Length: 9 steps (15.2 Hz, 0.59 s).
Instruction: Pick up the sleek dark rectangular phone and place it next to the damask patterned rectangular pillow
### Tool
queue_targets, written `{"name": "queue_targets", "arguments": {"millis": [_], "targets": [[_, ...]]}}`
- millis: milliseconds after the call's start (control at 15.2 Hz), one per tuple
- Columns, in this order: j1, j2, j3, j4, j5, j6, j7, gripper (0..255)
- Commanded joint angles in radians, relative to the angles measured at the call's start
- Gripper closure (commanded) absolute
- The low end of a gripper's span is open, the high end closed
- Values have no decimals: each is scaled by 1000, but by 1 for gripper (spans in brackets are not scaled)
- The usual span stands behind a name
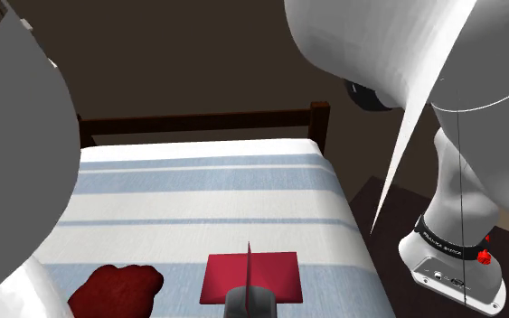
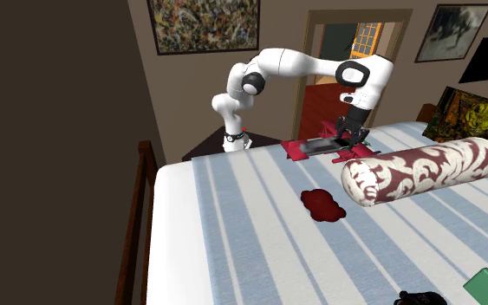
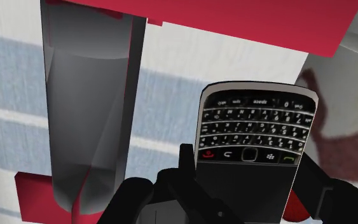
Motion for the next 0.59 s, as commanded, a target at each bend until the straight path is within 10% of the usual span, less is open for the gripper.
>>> {"name": "queue_targets", "arguments": {"millis": [0, 528], "targets": [[-15, -3, 3, -38, 2, 29, 10, 255], [-48, 7, 0, -143, -9, 125, 42, 255]]}}
